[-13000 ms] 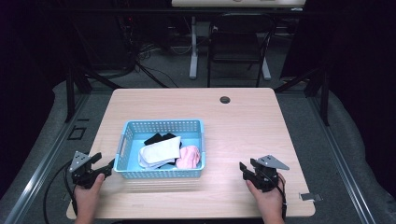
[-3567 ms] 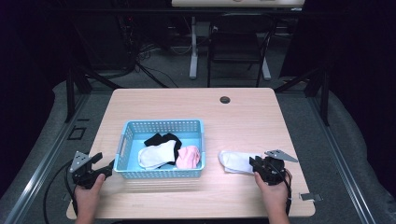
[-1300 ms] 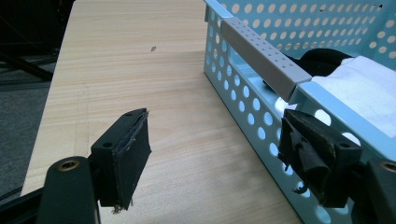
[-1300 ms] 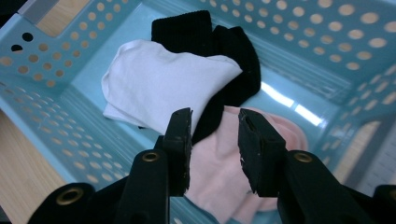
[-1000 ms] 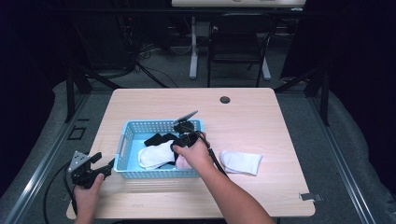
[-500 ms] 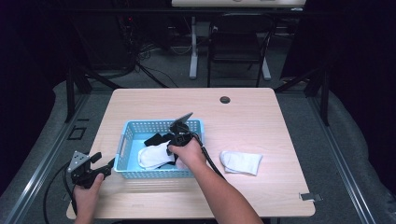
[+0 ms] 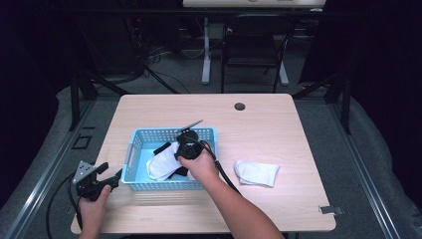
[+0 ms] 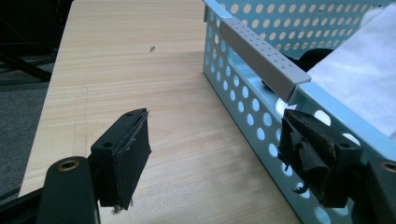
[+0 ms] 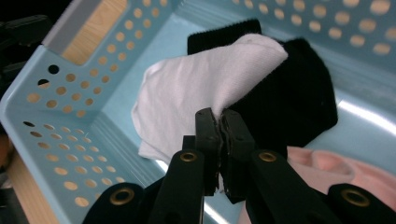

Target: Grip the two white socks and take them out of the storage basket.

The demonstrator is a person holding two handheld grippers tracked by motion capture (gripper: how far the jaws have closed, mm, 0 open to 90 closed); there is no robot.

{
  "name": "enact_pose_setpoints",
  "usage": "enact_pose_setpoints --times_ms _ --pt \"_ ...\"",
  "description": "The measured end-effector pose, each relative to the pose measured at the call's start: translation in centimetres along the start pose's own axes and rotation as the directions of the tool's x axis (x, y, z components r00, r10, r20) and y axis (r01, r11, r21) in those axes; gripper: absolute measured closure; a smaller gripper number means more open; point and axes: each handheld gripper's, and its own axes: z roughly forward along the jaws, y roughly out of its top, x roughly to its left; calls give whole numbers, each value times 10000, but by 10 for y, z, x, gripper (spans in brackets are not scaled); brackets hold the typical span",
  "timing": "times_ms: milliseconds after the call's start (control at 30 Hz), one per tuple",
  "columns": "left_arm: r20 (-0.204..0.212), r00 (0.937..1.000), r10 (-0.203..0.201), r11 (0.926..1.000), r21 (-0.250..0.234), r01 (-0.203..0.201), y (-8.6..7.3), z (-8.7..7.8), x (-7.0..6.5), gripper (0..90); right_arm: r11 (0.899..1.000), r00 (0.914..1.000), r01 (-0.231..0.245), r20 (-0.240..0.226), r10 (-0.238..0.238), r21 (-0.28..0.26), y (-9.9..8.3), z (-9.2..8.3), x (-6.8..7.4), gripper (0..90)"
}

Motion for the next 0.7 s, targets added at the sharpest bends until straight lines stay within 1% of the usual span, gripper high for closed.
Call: enact_pose_setpoints --times_ms 67,100,133,200,233,333,433,533,567,600,700 --pt "4 10000 14 10000 5 -14 0 0 0 244 9978 9978 625 215 -620 -227 -1 -7 9 868" --pt "4 10000 14 10000 5 -14 0 0 0 244 9942 9938 1044 403 -1033 -257 -1 -11 13 868" --pt "3 10000 15 10000 5 -15 0 0 0 245 9885 9878 1463 596 -1439 -372 -2 -13 18 869" --pt "-1 10000 15 10000 11 -15 0 0 0 244 9766 9757 2060 885 -2002 -620 -4 -20 26 869" --pt "-1 10000 15 10000 11 -15 0 0 0 244 9688 9680 2376 1008 -2300 -712 -4 -24 29 869" --pt "-26 10000 -1 10000 4 1 0 0 0 244 9533 9553 2836 1172 -2714 -1042 -7 -36 38 871" --pt "-38 10000 9 10000 60 -9 0 0 0 244 9391 9482 3083 1282 -2906 -1516 -9 -49 43 871" --pt "-76 10000 26 10000 56 -26 0 0 0 244 9270 9450 3205 1329 -2988 -1950 -9 -64 46 872" --pt "-77 10000 35 10000 59 -35 0 0 0 244 9266 9471 3164 1231 -2964 -2033 -9 -69 45 872" --pt "-77 10000 35 10000 68 -34 0 0 0 245 9230 9476 3157 1232 -2947 -2201 -9 -74 45 872" --pt "-77 10000 41 10000 57 -41 0 0 -1 244 9177 9503 3080 1264 -2844 -2510 -10 -93 42 872"
